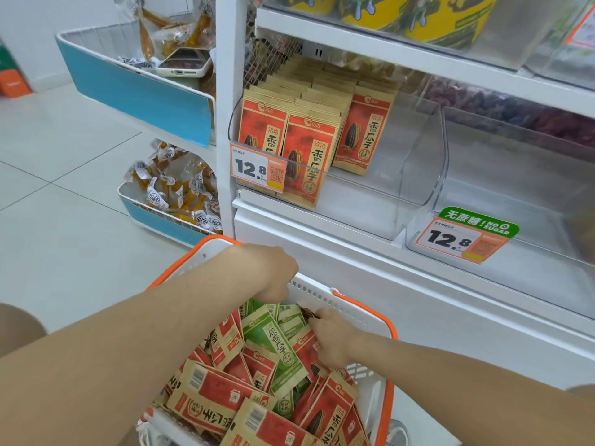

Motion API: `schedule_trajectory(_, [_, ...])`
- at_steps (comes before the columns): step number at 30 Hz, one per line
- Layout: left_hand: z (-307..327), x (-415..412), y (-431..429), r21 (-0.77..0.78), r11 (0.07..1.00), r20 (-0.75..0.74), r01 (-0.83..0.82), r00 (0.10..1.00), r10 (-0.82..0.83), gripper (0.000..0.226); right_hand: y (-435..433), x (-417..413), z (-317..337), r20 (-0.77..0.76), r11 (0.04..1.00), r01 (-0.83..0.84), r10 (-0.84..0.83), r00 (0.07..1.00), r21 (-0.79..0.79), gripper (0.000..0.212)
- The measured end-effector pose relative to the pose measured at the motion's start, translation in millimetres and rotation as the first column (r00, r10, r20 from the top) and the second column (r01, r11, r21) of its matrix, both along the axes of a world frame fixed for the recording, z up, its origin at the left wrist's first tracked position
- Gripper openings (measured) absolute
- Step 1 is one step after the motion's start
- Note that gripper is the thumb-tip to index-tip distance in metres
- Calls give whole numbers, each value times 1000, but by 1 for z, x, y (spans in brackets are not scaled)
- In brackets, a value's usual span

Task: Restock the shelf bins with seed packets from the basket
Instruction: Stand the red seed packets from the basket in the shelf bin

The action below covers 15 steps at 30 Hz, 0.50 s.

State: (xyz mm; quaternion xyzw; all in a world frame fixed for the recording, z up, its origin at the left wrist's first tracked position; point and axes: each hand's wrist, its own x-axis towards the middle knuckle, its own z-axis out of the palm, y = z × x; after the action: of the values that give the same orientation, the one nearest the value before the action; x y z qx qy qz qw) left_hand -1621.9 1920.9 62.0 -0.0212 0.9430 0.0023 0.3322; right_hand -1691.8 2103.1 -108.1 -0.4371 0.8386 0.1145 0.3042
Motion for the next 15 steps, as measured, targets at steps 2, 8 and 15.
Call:
schedule_trajectory(2, [1, 0, -2, -6, 1000, -3, -1, 1000, 1, 39, -1, -1, 4, -89, 996, -40, 32, 996, -86, 15])
schedule_trajectory(8, [14, -7, -3, 39, 995, -63, -95, 993, 97, 51, -9, -5, 51, -209, 824, -1, -142, 968, -567, 23])
schedule_trajectory(15, [48, -8, -6, 92, 960, -511, -264, 815, 273, 51, -23, -1, 154, 178, 282, 284, -349, 920, -916, 31])
